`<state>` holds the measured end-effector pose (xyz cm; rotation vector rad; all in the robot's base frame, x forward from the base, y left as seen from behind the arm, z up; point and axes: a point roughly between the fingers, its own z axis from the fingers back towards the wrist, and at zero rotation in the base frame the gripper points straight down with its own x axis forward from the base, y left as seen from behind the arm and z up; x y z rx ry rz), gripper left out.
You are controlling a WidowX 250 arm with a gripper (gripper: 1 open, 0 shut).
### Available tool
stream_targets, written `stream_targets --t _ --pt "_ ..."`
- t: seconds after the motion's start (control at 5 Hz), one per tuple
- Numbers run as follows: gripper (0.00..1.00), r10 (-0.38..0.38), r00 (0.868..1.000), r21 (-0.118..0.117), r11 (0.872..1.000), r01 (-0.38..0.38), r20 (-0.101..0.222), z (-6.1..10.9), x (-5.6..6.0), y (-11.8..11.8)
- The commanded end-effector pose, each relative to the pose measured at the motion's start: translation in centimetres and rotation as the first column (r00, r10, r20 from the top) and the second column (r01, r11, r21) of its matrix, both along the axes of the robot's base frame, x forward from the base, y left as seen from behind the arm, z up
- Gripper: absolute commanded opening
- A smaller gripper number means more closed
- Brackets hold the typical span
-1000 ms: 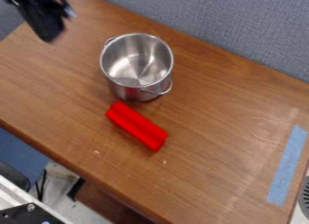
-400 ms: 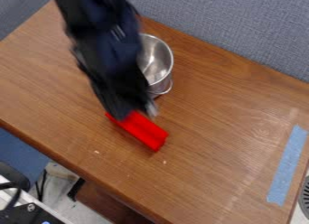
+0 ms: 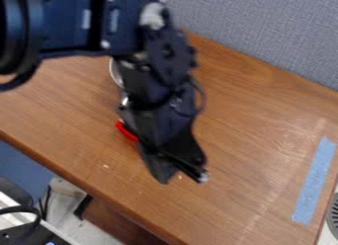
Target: Move the red object from the metal pot to the table
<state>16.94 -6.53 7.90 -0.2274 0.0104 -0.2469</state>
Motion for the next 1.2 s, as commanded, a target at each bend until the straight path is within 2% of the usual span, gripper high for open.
stream_targets --t 0.0,0.2,0.6,0.8,1.0 --pt "0.00 -0.058 0.998 -0.017 0.998 0.058 -0.029 -0.4 0.5 2.1" --pt "0.00 -0.139 0.986 -0.032 0.990 0.136 -0.094 0.2 0.7 1.7" --pt "0.00 -0.291 0.943 -0.049 0.957 0.287 -0.159 0.8 0.8 2.7" --pt "1.00 -0.079 0.982 -0.037 0.997 0.074 -0.169 -0.6 0.7 5.9" --pt "0.00 0.116 0.978 -0.030 0.992 -0.123 -0.172 -2.1 1.0 7.9"
